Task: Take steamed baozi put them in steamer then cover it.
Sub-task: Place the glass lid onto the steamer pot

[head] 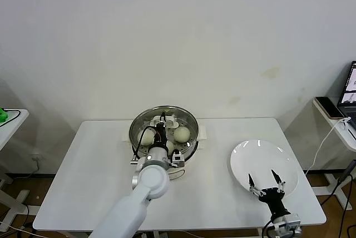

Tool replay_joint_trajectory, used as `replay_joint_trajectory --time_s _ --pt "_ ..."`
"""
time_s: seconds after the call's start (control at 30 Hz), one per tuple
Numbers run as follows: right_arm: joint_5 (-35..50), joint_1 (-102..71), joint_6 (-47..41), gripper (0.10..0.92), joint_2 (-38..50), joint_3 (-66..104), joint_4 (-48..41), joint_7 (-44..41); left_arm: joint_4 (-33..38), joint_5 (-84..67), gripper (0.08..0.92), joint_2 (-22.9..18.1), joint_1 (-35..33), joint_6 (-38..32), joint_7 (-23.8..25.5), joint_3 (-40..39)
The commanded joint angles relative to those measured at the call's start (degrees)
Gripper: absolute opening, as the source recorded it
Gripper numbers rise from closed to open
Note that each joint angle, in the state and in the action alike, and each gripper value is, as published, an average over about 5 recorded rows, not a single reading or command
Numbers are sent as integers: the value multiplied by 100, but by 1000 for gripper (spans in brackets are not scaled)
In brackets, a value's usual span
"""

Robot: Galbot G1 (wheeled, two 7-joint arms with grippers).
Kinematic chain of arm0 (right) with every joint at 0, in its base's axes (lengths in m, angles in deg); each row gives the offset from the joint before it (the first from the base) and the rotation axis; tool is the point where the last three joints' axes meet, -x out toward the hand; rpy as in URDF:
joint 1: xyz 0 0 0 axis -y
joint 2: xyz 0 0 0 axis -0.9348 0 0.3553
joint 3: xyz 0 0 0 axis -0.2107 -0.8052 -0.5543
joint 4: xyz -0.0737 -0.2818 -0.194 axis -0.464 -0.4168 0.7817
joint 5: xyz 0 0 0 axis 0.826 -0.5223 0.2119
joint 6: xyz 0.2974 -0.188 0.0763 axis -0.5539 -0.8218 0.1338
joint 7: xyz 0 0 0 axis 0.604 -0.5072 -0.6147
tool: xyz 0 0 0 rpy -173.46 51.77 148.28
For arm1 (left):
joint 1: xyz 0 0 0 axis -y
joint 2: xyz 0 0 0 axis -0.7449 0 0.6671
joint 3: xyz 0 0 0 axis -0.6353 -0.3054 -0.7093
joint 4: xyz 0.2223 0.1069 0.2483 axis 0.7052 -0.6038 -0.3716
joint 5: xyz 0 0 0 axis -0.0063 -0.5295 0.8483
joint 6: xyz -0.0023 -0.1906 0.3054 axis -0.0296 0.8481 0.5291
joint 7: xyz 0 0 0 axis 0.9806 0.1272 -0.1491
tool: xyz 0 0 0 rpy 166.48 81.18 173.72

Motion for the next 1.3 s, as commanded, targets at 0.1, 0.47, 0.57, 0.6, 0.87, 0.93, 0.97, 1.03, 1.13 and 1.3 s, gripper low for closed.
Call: replay_joint_trajectory --time_s 0.1,0.47,0.57,0.6,0.87,0.93,0.97,1.03,1.13,1.3 --pt "14 -2 3 823 -2 -1 7 -8 -6 0 134 -6 4 -6 2 -17" --pt "31 -16 14 823 -14 -17 15 -18 -45 15 134 19 0 -42 -1 3" --pt "34 -17 15 823 -14 -25 18 -24 -48 9 134 8 -2 -48 -5 16" --pt "34 -17 16 823 -15 -30 20 -27 -47 8 134 4 -6 -52 -6 19" --pt "39 -7 14 823 -18 -61 21 -46 -12 35 143 -11 -46 -79 5 57" --pt "40 -5 14 823 -19 -68 20 -48 -14 45 171 -14 -45 -79 1 69" --pt "40 -5 14 823 -19 -71 19 -49 -13 49 197 -15 -44 -80 -2 74" --pt "40 -4 15 823 -21 -74 18 -51 -5 53 250 -14 -41 -81 -4 78" --pt "37 -3 14 823 -27 -79 19 -52 39 59 337 -12 -48 -80 2 79" --pt "34 -1 10 823 -35 -83 27 -54 194 59 484 36 -119 -80 26 107"
